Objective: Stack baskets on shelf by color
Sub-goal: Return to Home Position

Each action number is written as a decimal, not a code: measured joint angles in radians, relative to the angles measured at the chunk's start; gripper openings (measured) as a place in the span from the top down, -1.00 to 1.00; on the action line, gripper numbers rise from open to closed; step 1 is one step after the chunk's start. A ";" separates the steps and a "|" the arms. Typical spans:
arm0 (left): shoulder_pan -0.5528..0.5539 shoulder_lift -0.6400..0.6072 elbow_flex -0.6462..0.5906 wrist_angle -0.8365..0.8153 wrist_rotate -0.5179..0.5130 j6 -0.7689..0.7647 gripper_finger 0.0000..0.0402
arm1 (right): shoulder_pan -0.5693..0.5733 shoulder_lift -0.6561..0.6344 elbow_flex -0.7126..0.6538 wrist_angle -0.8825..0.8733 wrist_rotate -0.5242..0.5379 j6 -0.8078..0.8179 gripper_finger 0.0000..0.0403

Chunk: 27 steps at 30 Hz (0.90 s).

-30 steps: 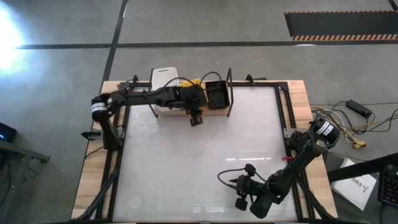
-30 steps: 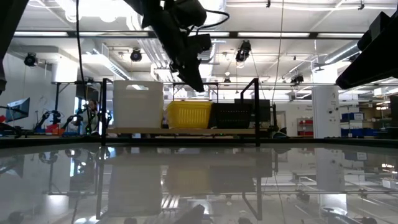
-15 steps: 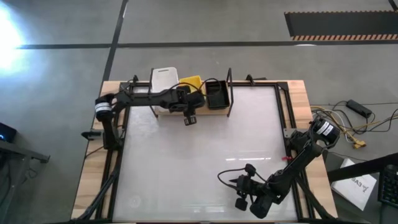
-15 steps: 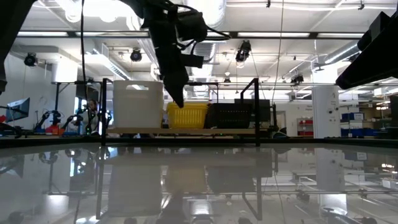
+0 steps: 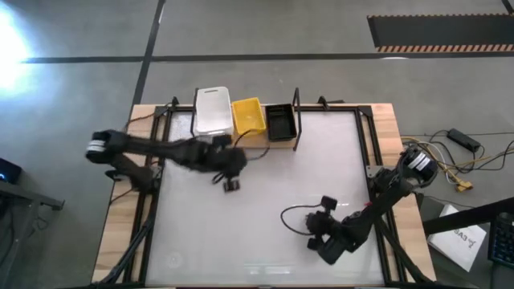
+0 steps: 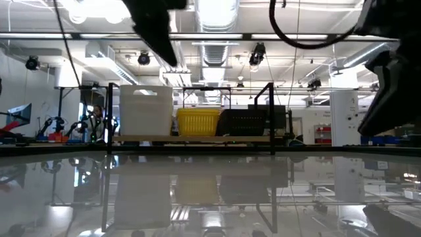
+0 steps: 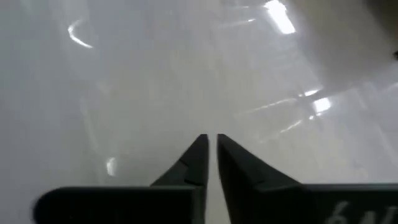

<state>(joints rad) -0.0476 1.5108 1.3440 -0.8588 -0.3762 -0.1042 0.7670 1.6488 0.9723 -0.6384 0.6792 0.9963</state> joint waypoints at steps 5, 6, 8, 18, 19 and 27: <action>-0.139 -0.242 -0.297 0.275 0.003 -0.140 0.46 | -0.061 -0.194 -0.104 0.027 -0.034 -0.188 0.96; -0.158 -0.290 -0.362 0.332 0.003 -0.166 0.46 | -0.079 -0.256 -0.131 0.044 -0.039 -0.234 0.96; -0.187 -0.382 -0.477 0.454 0.004 -0.210 0.46 | -0.130 -0.407 -0.197 0.102 -0.081 -0.349 0.96; -0.201 -0.749 -0.808 0.781 -0.001 -0.210 0.46 | -0.628 -1.083 -0.593 0.621 -0.751 -0.789 0.96; -0.196 -0.781 -0.821 0.783 -0.002 -0.196 0.46 | -0.691 -1.123 -0.609 0.621 -0.794 -0.804 0.96; -0.091 -1.100 -0.975 0.798 0.003 -0.097 0.49 | -1.045 -1.426 -0.709 0.616 -1.055 -0.780 0.96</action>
<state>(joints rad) -0.1385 0.4106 0.3685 -0.0603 -0.3727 -0.2016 -0.2783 0.2227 0.2634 -0.0229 -0.3757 0.2160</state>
